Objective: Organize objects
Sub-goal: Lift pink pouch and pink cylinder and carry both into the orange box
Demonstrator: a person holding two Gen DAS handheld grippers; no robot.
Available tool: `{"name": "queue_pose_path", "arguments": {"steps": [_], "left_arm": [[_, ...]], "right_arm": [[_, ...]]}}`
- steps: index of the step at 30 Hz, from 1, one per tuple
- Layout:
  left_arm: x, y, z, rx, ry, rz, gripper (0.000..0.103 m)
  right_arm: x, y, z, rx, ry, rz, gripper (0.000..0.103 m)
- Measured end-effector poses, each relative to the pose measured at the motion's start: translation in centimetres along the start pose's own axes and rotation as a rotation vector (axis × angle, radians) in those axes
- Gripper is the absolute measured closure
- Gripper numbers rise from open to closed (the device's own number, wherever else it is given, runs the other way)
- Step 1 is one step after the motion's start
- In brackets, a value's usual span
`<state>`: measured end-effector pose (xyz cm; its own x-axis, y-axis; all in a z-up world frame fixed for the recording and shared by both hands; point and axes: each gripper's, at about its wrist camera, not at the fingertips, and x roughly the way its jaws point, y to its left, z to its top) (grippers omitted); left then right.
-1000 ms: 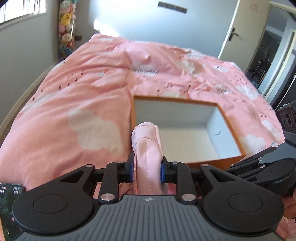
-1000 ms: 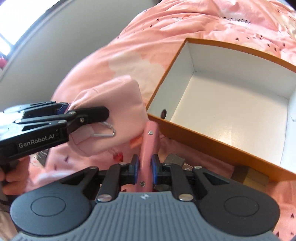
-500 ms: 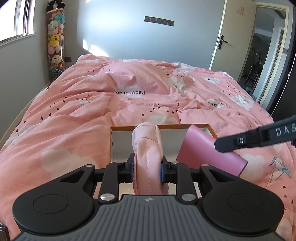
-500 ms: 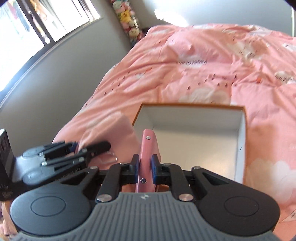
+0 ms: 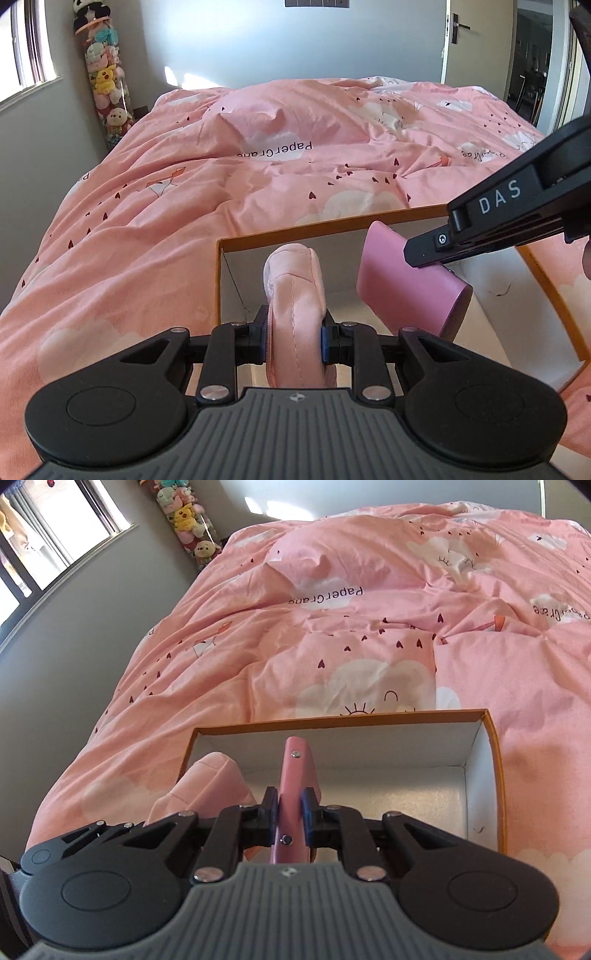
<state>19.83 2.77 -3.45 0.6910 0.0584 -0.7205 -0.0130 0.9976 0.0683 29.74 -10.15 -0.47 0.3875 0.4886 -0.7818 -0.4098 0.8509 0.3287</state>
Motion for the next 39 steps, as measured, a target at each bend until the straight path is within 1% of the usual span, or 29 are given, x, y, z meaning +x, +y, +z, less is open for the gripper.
{"name": "queue_pose_path", "arguments": {"steps": [4, 7, 11, 15, 17, 21, 24, 26, 27, 29, 31, 37, 39], "left_arm": [[1.9, -1.1, 0.2, 0.089, -0.006, 0.073, 0.075], [3.0, -2.0, 0.3, 0.154, 0.000, 0.117, 0.075], [4.2, -2.6, 0.5, 0.193, 0.030, 0.132, 0.074], [5.3, -2.7, 0.5, 0.197, 0.069, 0.133, 0.073], [5.9, -2.9, 0.3, 0.216, 0.088, 0.142, 0.071], [6.6, -3.1, 0.0, 0.258, 0.086, 0.188, 0.062], [7.1, -2.7, -0.1, 0.260, 0.091, 0.185, 0.054], [7.1, -2.3, -0.2, 0.265, 0.077, 0.181, 0.043], [6.9, -2.1, -0.2, 0.265, 0.070, 0.174, 0.041], [6.3, -1.8, -0.1, 0.267, 0.047, 0.149, 0.032], [5.6, -1.4, 0.1, 0.261, 0.028, 0.128, 0.029], [3.2, 0.7, 0.4, 0.210, 0.000, 0.015, 0.028], [2.4, 1.3, 0.4, 0.208, -0.019, -0.001, 0.028]], "right_arm": [[2.2, -0.8, 0.5, 0.043, 0.013, 0.013, 0.089], [3.3, -1.0, 0.8, 0.053, 0.024, 0.021, 0.089], [4.7, -1.3, 1.1, 0.063, 0.030, 0.028, 0.089], [6.1, -1.7, 1.2, 0.096, 0.048, 0.063, 0.089], [6.6, -1.6, 1.1, 0.096, 0.056, 0.065, 0.089], [7.4, -1.3, 0.8, 0.083, 0.075, 0.055, 0.089], [8.0, -1.3, 0.6, 0.079, 0.089, 0.061, 0.089], [8.2, -1.2, 0.6, 0.072, 0.098, 0.061, 0.089], [8.3, -1.1, 0.5, 0.069, 0.104, 0.060, 0.089], [8.6, -1.1, 0.4, 0.072, 0.122, 0.057, 0.089], [9.1, -1.2, 0.2, 0.082, 0.140, 0.054, 0.089], [9.4, -1.0, 0.3, 0.080, 0.152, 0.051, 0.088], [9.5, -0.7, 0.2, 0.063, 0.160, 0.037, 0.087]]}}
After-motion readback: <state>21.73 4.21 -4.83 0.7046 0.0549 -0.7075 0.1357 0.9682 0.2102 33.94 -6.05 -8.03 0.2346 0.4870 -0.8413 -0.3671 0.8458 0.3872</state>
